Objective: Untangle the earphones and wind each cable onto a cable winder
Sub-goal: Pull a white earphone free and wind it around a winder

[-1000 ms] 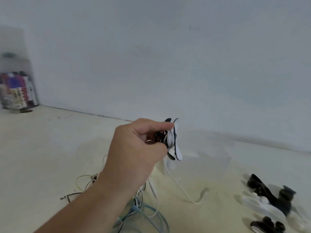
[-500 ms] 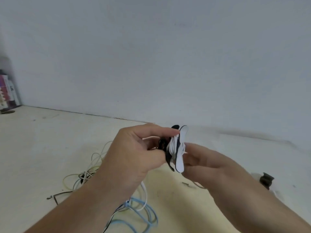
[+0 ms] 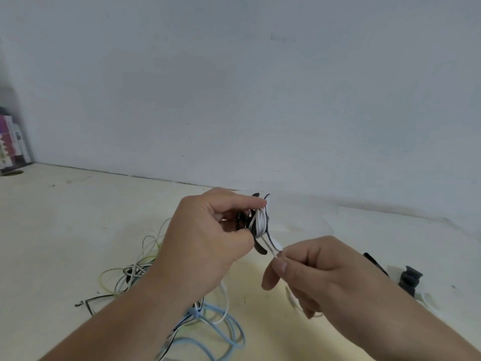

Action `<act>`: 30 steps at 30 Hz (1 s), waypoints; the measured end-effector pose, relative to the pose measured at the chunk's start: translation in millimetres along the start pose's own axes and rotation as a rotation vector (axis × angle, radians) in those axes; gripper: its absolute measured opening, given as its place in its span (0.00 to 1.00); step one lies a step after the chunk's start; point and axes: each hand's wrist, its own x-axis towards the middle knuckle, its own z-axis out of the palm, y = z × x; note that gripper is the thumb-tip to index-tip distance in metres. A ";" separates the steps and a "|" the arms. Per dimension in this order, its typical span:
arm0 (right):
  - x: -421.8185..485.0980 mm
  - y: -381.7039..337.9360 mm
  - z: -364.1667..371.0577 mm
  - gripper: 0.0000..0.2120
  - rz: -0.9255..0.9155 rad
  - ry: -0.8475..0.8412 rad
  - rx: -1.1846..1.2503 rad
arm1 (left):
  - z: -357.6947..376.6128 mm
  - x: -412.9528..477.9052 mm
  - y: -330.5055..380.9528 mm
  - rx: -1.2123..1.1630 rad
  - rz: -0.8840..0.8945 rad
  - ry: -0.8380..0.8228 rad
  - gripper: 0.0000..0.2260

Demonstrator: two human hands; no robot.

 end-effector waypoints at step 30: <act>6.1 16.7 -17.3 0.15 0.080 0.285 0.036 | 18.4 -14.5 2.7 -0.131 0.081 -0.287 0.21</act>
